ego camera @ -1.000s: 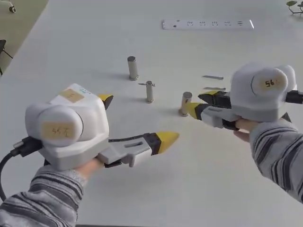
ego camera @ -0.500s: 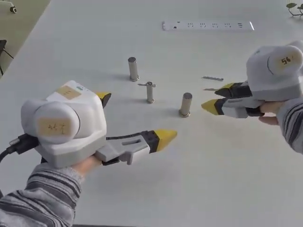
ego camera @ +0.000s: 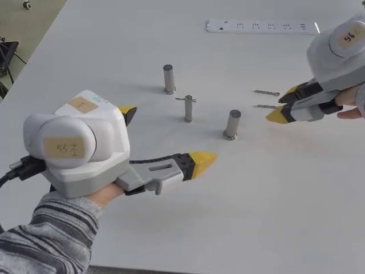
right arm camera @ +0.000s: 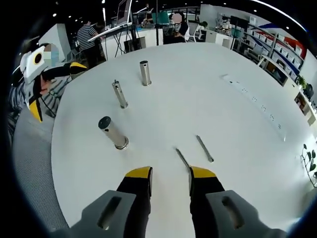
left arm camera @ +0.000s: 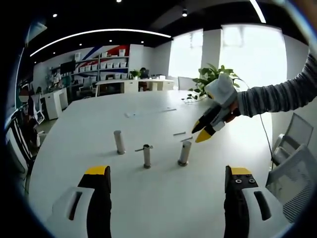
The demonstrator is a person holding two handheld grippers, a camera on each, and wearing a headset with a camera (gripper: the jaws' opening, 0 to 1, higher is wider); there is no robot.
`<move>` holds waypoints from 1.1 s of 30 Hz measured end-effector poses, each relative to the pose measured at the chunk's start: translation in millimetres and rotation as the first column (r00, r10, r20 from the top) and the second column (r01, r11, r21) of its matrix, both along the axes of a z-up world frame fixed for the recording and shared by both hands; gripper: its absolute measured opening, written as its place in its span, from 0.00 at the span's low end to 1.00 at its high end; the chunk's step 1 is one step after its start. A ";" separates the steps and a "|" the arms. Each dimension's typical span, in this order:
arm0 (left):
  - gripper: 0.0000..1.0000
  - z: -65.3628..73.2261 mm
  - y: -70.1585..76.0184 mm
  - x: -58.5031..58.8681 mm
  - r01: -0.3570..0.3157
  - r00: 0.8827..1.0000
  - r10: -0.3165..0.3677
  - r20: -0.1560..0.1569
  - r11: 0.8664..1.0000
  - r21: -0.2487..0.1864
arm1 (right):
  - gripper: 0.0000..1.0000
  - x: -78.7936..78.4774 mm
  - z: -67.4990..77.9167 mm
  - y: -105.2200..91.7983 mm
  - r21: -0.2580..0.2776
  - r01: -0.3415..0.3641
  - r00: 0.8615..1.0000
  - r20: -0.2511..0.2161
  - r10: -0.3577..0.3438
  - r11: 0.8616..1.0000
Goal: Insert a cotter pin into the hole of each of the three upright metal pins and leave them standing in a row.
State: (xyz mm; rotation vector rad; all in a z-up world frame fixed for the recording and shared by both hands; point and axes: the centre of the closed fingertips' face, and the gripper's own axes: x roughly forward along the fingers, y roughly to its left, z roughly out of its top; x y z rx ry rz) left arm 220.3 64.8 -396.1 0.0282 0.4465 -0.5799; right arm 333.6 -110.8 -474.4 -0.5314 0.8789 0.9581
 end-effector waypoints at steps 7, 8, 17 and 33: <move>0.93 -3.1 -0.3 -2.3 0.000 1.000 0.000 -0.013 1.000 -0.002 | 0.22 6.4 -14.4 -5.1 -0.068 -0.059 0.997 -0.050 0.056 0.996; 0.93 -3.4 -0.1 -2.5 0.000 1.000 0.000 -0.014 1.000 -0.002 | 0.22 3.0 -13.7 -4.3 -0.073 -0.062 0.997 -0.053 0.058 0.995; 0.90 -6.0 1.1 -3.1 0.006 1.000 -0.006 -0.026 1.000 -0.003 | 0.16 8.8 -22.5 -10.5 -0.119 -0.075 0.994 -0.091 0.064 0.990; 0.88 -9.6 2.7 -2.9 0.013 0.999 -0.012 -0.038 1.000 0.006 | 0.00 10.5 -19.5 -9.5 -0.230 -0.181 0.983 -0.072 0.169 0.956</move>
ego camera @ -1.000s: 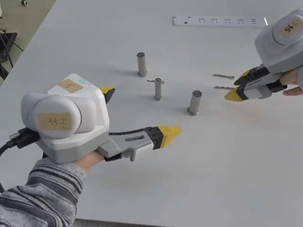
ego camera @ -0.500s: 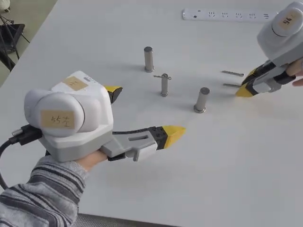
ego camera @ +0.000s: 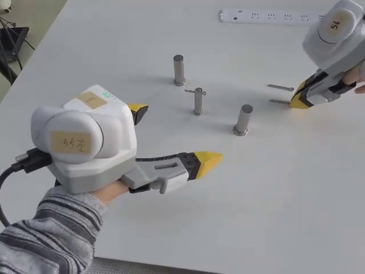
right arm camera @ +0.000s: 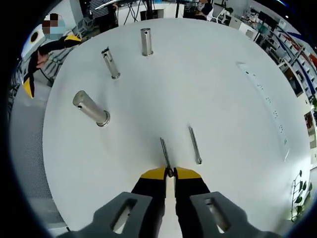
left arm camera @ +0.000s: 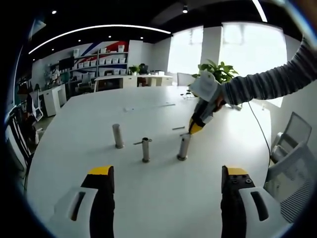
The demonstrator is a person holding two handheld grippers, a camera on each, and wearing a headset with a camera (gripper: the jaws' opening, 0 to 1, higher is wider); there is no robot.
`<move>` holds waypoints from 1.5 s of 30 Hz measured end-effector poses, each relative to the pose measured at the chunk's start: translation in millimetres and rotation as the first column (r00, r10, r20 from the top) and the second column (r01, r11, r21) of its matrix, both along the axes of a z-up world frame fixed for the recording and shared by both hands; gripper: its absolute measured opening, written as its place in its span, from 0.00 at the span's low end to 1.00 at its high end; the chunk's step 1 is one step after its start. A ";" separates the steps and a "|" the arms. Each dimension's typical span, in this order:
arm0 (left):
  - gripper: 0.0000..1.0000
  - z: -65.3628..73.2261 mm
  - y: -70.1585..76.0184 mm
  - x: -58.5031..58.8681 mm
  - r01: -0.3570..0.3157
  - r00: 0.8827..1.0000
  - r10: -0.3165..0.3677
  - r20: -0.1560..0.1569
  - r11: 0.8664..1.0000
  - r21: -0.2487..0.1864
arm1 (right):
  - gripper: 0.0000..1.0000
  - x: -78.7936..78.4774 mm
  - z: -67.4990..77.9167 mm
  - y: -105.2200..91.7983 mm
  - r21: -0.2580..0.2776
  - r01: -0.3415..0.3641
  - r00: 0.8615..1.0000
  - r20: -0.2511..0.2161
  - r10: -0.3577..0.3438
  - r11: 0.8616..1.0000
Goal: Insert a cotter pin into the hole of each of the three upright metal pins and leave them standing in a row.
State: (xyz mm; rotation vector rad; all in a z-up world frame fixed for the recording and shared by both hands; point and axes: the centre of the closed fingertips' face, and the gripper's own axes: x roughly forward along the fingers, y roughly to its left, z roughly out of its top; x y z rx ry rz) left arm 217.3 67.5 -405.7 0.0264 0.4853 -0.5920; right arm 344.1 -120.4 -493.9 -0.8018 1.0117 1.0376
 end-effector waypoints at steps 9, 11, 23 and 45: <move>0.82 -1.2 -2.0 -1.6 0.013 1.000 -0.013 -0.010 1.000 0.002 | 0.00 -5.0 2.8 5.0 -0.002 -0.070 0.997 0.039 0.070 0.998; 0.82 -0.8 -2.5 -1.5 0.015 1.000 -0.015 -0.009 1.000 0.004 | 0.00 -5.5 3.6 5.6 0.009 -0.068 0.997 0.045 0.067 0.998; 0.69 -3.1 -10.7 -3.1 0.047 0.998 -0.047 -0.030 0.999 0.004 | 0.00 -8.0 31.5 7.0 0.085 -0.067 0.984 0.170 0.052 0.994; 0.51 8.9 -38.2 -1.6 0.124 0.991 -0.125 -0.044 0.992 -0.019 | 0.00 -68.7 76.6 46.5 0.207 -0.201 0.951 0.276 0.140 0.957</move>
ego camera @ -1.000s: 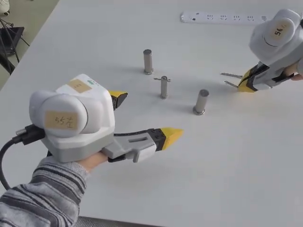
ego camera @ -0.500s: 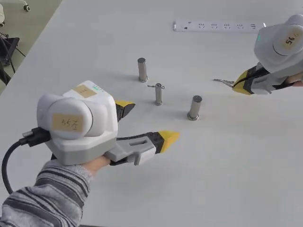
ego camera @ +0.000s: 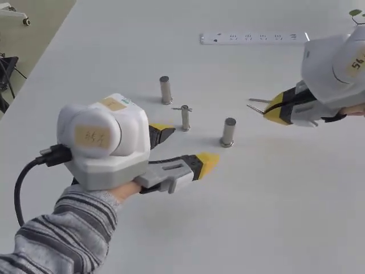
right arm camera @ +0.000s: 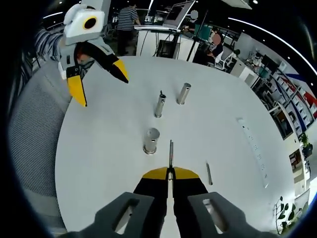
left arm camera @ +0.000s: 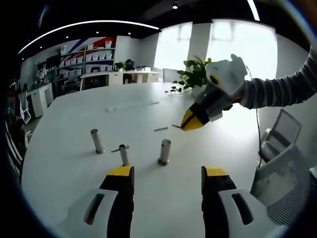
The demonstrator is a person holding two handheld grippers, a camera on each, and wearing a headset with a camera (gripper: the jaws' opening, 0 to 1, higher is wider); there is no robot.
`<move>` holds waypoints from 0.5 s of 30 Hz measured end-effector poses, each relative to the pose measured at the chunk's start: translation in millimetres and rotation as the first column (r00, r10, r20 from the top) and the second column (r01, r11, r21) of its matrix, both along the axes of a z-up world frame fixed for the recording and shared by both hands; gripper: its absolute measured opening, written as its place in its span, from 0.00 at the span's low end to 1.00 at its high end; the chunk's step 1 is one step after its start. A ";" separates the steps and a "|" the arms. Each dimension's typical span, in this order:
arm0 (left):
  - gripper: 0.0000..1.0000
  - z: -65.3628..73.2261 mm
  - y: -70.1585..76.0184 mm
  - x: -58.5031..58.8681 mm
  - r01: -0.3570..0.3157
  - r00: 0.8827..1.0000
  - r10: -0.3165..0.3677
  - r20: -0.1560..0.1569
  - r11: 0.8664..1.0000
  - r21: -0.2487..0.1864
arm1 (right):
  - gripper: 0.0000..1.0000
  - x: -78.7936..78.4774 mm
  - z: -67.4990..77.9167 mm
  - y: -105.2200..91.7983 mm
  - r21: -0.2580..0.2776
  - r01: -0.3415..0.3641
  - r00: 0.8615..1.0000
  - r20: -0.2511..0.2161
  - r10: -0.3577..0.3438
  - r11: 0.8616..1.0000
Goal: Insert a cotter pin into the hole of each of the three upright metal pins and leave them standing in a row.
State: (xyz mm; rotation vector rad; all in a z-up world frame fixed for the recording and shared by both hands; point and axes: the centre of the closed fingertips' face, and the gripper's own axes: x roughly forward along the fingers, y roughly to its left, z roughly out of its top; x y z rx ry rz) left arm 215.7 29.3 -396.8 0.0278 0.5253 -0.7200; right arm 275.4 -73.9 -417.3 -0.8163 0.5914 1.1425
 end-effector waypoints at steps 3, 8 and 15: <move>0.49 3.1 -4.6 0.6 0.008 1.000 -0.008 -0.001 1.000 -0.005 | 0.00 -7.2 3.6 6.1 0.010 -0.028 0.999 0.019 0.028 1.000; 0.44 8.1 -11.2 1.2 0.017 1.000 -0.017 -0.010 0.999 -0.038 | 0.00 -20.2 9.1 17.6 0.037 -0.077 0.996 0.043 0.076 0.996; 0.37 13.4 -16.1 4.3 -0.006 0.999 0.001 -0.045 0.994 -0.113 | 0.00 -35.5 12.2 30.3 0.042 -0.144 0.987 0.077 0.141 0.989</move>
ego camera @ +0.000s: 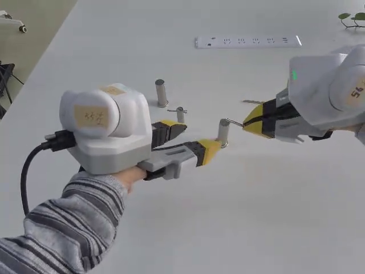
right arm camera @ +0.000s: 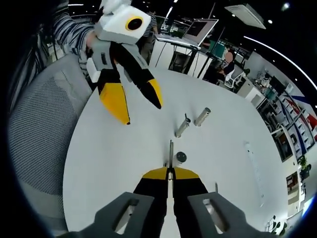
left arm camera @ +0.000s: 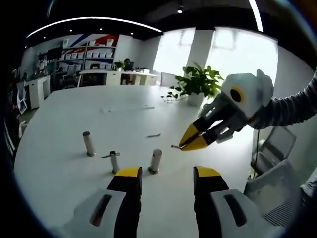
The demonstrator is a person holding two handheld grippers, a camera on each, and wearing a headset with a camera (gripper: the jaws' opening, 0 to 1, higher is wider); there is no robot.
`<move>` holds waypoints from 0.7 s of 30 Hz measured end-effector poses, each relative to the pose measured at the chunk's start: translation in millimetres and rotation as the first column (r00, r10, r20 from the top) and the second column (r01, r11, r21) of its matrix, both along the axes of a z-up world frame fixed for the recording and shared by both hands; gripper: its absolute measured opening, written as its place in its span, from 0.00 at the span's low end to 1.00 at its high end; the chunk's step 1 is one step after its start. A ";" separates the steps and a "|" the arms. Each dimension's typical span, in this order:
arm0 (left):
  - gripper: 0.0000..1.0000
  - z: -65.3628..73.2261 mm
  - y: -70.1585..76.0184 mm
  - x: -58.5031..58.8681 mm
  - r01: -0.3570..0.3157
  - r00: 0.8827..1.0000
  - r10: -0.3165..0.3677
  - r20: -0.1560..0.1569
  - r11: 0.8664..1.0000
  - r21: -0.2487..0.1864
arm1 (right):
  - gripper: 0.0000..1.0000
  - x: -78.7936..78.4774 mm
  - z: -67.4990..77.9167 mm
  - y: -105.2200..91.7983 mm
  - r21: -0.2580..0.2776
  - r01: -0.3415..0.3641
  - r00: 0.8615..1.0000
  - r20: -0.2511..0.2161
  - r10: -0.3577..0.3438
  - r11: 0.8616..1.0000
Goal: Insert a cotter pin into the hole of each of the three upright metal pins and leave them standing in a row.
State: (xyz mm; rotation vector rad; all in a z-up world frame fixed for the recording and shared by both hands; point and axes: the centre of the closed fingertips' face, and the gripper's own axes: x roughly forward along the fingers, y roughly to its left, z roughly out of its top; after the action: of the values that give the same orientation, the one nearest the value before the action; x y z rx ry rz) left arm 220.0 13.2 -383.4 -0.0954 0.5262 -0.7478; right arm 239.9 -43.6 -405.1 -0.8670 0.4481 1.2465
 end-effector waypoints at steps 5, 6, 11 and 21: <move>0.31 2.7 -4.4 0.0 -0.006 0.999 0.002 -0.046 0.998 -0.070 | 0.00 -7.5 3.6 8.1 0.000 -0.057 0.997 0.050 0.057 0.998; 0.29 3.6 -4.8 0.6 -0.012 0.999 0.007 -0.053 0.996 -0.086 | 0.00 -9.9 4.4 9.8 0.002 -0.064 0.997 0.053 0.064 0.998; 0.22 8.9 -7.5 1.6 -0.025 0.997 0.014 -0.074 0.988 -0.150 | 0.00 -18.2 9.3 18.7 0.006 -0.116 0.989 0.088 0.115 0.993; 0.09 13.8 -15.4 -3.6 -0.006 0.996 -0.010 -0.085 0.981 -0.192 | 0.00 -27.1 18.5 30.8 0.014 -0.176 0.975 0.139 0.172 0.984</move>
State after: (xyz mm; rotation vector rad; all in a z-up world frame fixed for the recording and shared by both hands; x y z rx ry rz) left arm 216.5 -2.1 -369.6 -0.3076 0.5350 -0.7980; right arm 212.8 -12.8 -386.6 -0.9786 0.2489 1.3398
